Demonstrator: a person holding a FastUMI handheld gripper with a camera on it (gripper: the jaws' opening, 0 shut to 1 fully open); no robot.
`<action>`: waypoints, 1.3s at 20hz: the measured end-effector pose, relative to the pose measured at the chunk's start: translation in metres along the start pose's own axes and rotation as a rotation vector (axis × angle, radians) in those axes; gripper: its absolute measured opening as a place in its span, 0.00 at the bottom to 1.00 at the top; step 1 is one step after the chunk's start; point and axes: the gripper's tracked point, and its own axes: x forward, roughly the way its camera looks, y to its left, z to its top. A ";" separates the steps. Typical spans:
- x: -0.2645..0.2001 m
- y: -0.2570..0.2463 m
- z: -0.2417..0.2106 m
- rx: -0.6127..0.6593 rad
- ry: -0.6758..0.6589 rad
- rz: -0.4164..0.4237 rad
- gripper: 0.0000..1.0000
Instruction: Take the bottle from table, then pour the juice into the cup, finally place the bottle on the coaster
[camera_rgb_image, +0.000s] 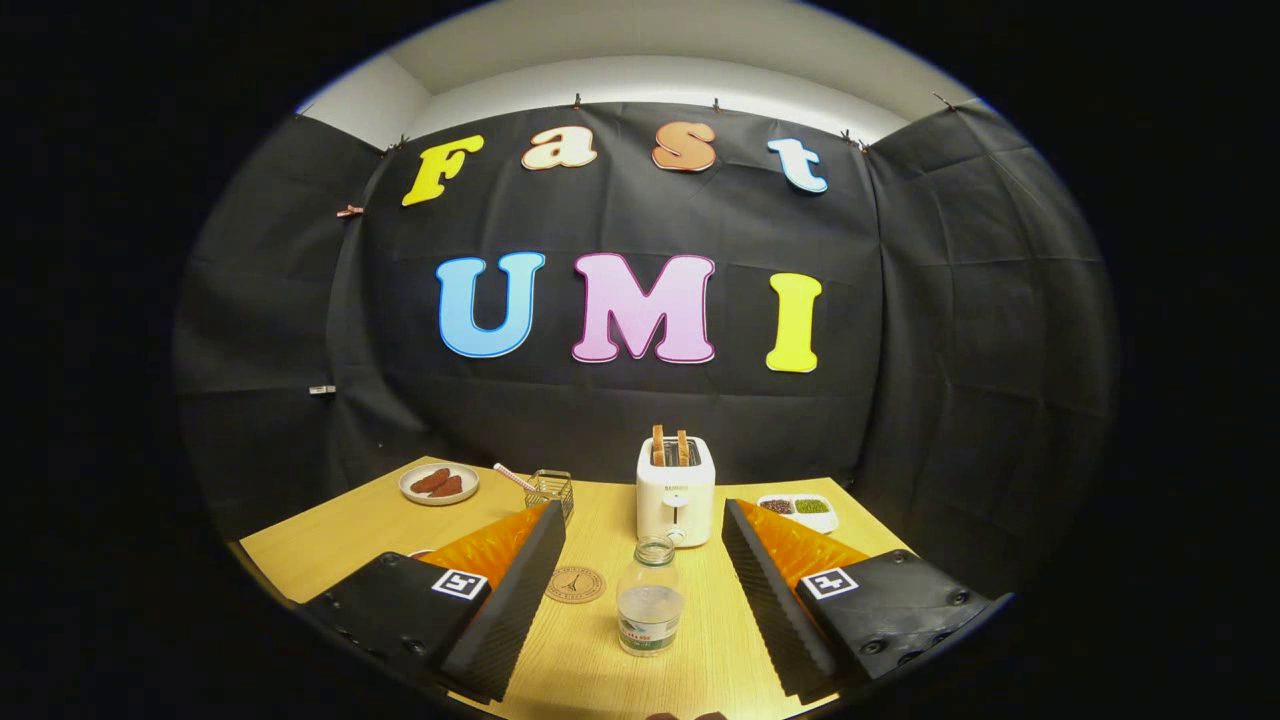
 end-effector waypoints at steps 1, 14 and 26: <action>0.004 -0.002 -0.007 -0.011 0.009 0.001 0.98; 0.042 0.010 -0.068 -0.071 0.091 0.054 0.98; 0.069 -0.006 -0.127 0.014 0.163 0.001 0.98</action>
